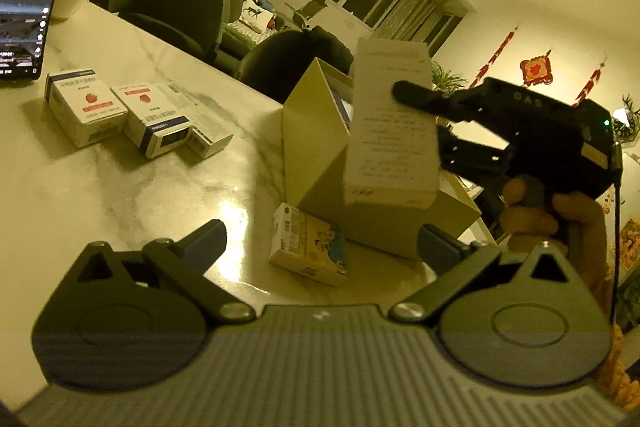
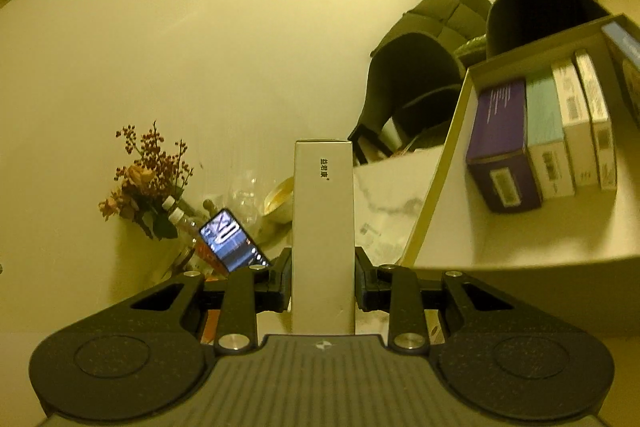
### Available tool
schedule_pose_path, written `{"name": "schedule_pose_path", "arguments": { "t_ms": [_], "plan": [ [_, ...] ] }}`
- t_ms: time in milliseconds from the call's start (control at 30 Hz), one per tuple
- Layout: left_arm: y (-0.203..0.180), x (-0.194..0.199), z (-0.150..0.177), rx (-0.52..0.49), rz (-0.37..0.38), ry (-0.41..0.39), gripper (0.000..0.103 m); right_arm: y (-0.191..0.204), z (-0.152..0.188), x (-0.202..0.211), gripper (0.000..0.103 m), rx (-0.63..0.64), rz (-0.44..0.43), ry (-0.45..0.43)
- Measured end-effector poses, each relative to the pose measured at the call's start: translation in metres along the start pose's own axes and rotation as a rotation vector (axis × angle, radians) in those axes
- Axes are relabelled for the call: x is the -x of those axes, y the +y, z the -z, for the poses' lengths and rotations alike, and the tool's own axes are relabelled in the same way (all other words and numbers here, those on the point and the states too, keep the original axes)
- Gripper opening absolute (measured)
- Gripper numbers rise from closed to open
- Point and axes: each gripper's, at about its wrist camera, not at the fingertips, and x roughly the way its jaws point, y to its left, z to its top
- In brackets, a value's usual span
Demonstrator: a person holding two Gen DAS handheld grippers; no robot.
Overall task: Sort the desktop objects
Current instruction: 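Lift the long white box with the right gripper and carry it over the tall box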
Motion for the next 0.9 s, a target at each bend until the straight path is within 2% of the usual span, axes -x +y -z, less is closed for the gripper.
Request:
{"name": "schedule_pose_path", "arguments": {
  "t_ms": [400,733,900],
  "plan": [
    [0.007,-0.008,0.0,0.021,-0.021,0.017,0.103,-0.018,-0.037,0.027,0.032,0.024,0.093,-0.086],
    [0.012,-0.015,0.0,0.042,-0.04,0.043,0.103,-0.038,-0.048,0.042,0.032,-0.003,0.151,-0.117],
    [0.015,-0.016,0.0,0.052,-0.045,0.047,0.103,-0.049,-0.06,0.057,0.032,-0.015,0.197,-0.169]
  ]
}}
